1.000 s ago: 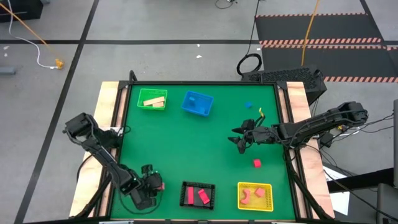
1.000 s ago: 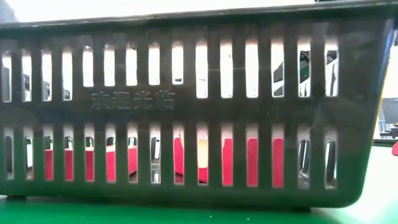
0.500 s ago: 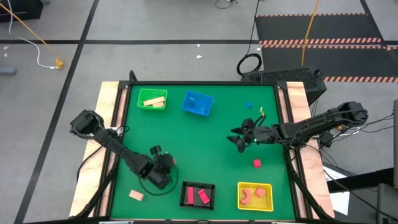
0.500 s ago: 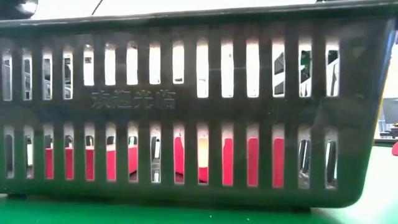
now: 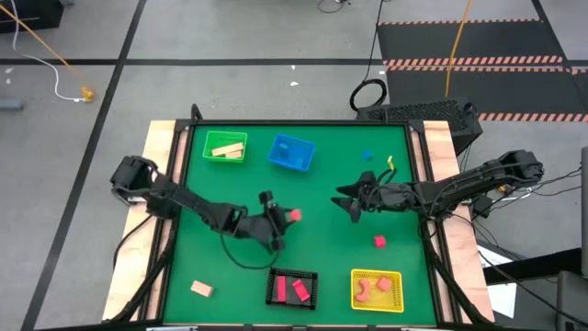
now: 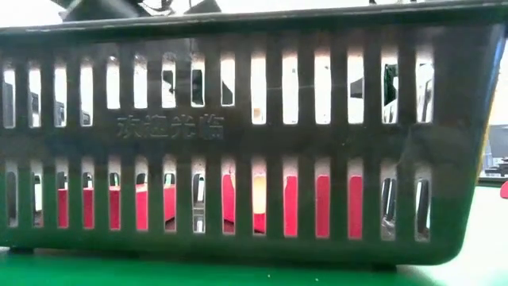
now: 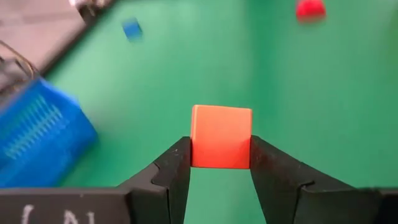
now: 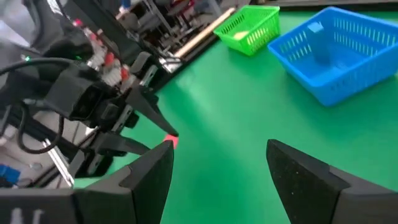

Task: Sort & place blocks by color
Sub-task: Put the pink wooden block into the yellow basket

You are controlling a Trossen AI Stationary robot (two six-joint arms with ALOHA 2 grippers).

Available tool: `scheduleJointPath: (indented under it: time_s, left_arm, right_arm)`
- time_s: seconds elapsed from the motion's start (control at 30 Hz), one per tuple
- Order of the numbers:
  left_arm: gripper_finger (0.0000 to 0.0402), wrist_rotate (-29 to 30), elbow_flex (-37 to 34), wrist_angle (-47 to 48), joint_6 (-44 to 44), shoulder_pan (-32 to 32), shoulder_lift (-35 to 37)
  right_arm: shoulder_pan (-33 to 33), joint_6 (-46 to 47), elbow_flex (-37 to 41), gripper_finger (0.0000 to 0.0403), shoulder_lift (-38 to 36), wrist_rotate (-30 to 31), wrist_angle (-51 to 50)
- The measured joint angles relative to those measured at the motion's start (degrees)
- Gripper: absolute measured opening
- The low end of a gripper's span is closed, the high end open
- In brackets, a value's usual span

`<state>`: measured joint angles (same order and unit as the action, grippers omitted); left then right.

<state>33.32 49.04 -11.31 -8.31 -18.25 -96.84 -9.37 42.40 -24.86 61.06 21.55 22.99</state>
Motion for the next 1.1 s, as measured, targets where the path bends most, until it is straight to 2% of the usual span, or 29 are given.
scheduleJointPath:
  time_s: [0.17, 0.3, 0.67, 0.9, 1.1]
  left_arm:
    - [0.0149, -1.1, 0.0, -12.2, 7.9, 3.7, 0.0]
    - [0.0149, -3.4, 0.1, -18.3, 9.3, 5.3, 0.0]
    - [0.0149, -3.9, 0.1, -20.1, 9.8, 5.8, 0.1]
    - [0.0149, -3.9, 0.1, -19.2, 9.3, 6.1, 0.1]
    - [0.0149, -3.9, 0.1, -18.1, 8.0, 6.1, 0.1]
  right_arm:
    - [0.0, 3.0, 0.0, 0.0247, 0.0, 4.3, 1.8]
    - [0.0, 6.1, 0.0, 0.0247, 1.0, 7.0, 4.6]
    - [-0.5, 6.6, 0.0, 0.0247, 15.1, 6.8, 27.9]
    - [-0.4, 7.4, -5.1, 0.0247, 22.5, 0.5, 28.9]
    - [1.3, 4.4, -9.9, 0.0247, 25.1, -5.4, 25.3]
